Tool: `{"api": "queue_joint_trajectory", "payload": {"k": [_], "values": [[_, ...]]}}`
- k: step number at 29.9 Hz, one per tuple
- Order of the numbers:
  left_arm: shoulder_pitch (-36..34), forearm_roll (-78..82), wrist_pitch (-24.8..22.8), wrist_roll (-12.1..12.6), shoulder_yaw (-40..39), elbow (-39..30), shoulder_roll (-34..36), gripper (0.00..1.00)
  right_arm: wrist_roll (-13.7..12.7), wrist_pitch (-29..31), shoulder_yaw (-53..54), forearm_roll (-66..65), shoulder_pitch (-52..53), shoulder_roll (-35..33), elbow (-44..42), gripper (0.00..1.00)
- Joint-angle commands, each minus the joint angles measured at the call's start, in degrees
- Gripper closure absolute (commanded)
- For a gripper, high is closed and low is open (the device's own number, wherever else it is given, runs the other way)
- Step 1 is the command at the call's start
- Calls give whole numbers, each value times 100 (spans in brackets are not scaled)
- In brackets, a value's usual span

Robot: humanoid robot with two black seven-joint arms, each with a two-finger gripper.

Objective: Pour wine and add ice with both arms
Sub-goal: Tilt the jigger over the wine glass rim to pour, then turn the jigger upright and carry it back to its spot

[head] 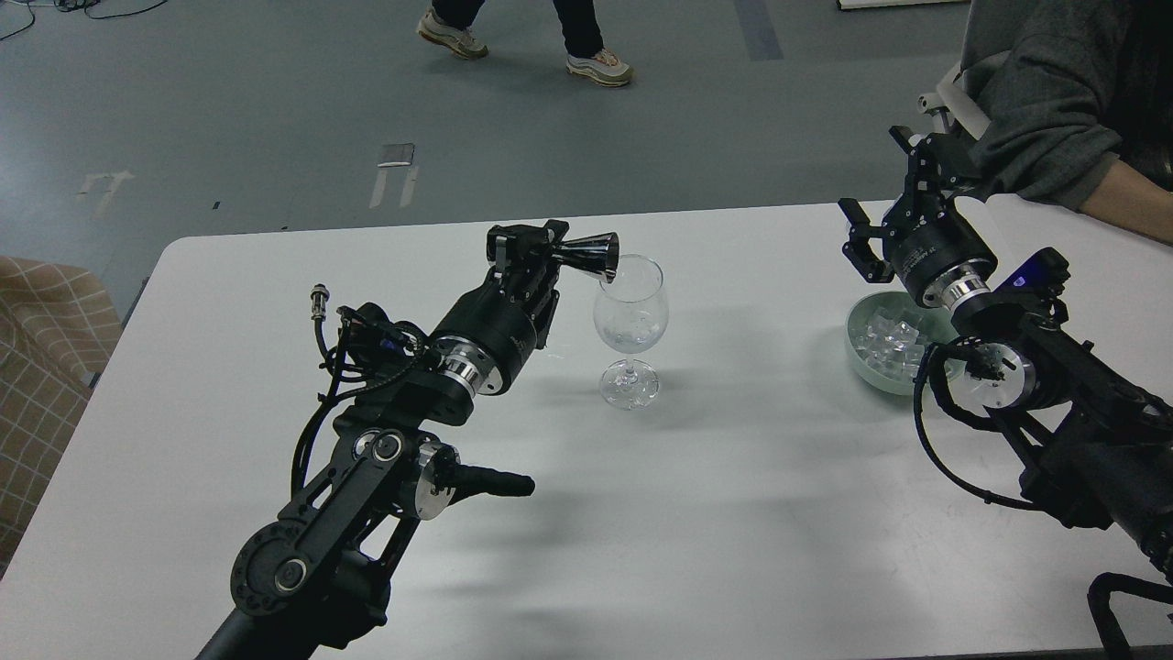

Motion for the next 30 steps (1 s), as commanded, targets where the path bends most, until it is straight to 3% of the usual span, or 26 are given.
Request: {"api": "queue_joint_trajectory", "payload": {"k": [1, 15, 19, 30], "values": [[-119, 21, 9, 14, 0, -4, 0, 87, 0, 0, 0, 0, 4, 0, 7, 0], [-154, 118, 0, 67, -79, -21, 0, 86, 0, 0, 0, -9, 4, 0, 16, 0], [-145, -1023, 79, 137, -201, -39, 0, 86, 0, 0, -9, 0, -5, 0, 16, 0], [-110, -4664, 167, 295, -2092, -48, 0, 85, 0, 0, -9, -9, -5, 0, 16, 0]]}}
